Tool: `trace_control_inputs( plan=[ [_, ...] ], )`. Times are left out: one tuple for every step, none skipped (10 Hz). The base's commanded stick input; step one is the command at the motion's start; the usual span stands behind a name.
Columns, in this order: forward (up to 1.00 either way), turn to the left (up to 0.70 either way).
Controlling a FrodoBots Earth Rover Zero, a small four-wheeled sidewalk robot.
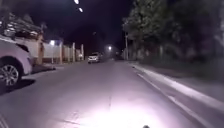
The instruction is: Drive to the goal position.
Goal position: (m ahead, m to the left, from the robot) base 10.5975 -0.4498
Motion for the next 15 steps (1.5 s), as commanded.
trace_control_inputs(
  plan=[
    [0.70, 0.00],
    [0.70, 0.00],
    [0.70, 0.00],
    [0.70, 0.00],
    [0.70, 0.00],
    [0.70, 0.00],
    [0.70, 0.00],
    [0.70, 0.00],
    [0.70, 0.00],
    [0.70, 0.00],
    [0.70, -0.18],
    [0.70, -0.35],
    [0.70, -0.31],
    [0.70, -0.02],
    [0.70, 0.00]
  ],
)
